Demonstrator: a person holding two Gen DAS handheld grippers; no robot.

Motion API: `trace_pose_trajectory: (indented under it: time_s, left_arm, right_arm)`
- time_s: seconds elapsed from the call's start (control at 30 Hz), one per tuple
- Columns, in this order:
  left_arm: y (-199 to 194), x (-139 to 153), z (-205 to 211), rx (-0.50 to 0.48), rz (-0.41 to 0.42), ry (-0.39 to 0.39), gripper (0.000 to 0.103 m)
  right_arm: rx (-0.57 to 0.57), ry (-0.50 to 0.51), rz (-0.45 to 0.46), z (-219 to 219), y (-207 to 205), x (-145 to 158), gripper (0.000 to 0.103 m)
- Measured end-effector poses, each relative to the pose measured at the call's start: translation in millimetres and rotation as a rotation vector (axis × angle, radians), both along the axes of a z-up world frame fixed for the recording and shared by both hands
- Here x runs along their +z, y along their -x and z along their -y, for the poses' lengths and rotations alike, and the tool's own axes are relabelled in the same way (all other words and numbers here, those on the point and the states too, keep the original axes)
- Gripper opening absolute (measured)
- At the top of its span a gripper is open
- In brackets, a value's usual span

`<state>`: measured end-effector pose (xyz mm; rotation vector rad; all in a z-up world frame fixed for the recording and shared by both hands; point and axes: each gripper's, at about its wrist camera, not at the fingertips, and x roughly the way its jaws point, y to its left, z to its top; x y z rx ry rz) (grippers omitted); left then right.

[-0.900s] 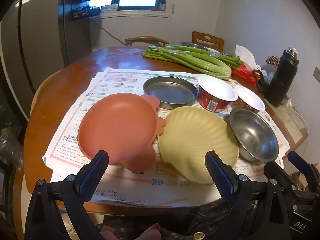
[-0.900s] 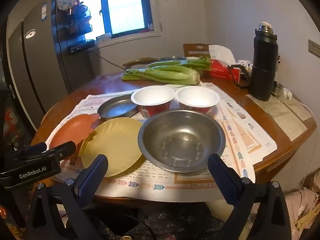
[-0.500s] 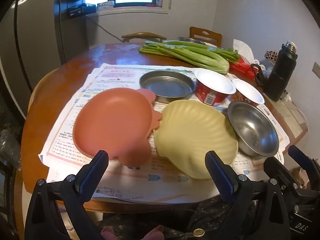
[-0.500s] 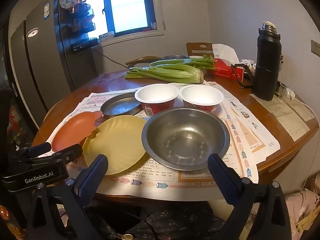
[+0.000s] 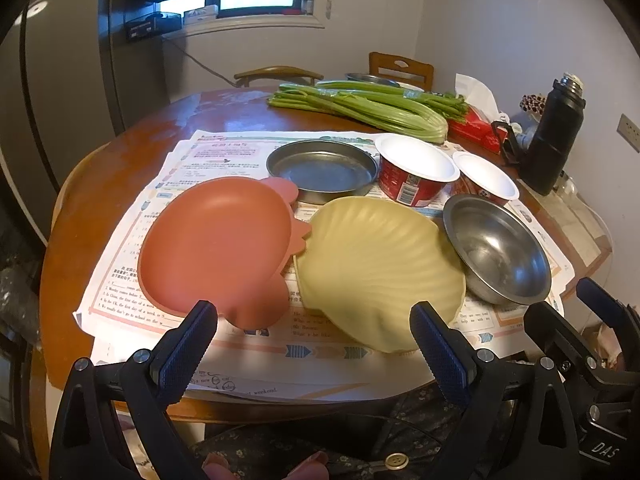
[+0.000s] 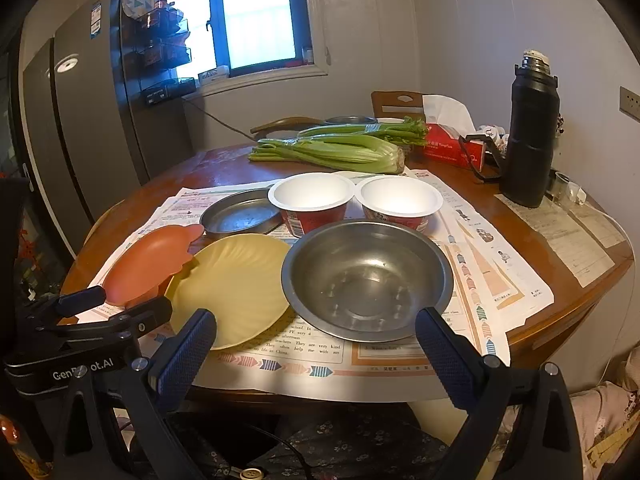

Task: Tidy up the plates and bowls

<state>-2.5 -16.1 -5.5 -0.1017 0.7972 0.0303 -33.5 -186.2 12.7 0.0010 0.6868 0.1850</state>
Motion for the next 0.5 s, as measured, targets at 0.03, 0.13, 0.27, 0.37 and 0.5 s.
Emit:
trace_pose_trajectory:
  time_s: [0.03,0.13,0.27,0.37,0.5]
  left_arm:
    - [0.3,0.6,0.0,0.0,0.003,-0.001,0.098]
    - [0.9,0.2,-0.4,-0.002,0.002,-0.005,0.098]
    - [0.6,0.8,1.1,-0.005,0.004,-0.008,0.098]
    - [0.3,0.4,1.7,-0.006,0.003,-0.008,0.098]
    - [0.6,-0.1,2.0,-0.006,0.002,-0.011,0.098]
  right_arm:
    - [0.0,0.001,0.001,-0.2,0.1,0.2,0.1]
    - [-0.001,0.003,0.003,-0.7,0.4,0.3,0.1]
    - [0.001,0.002,0.001,-0.2,0.6,-0.1,0.1]
    - [0.0,0.0,-0.004,0.6,0.9,-0.4,0.1]
    - [-0.003,0.004,-0.002,0.7,1.1,0.0,0.1]
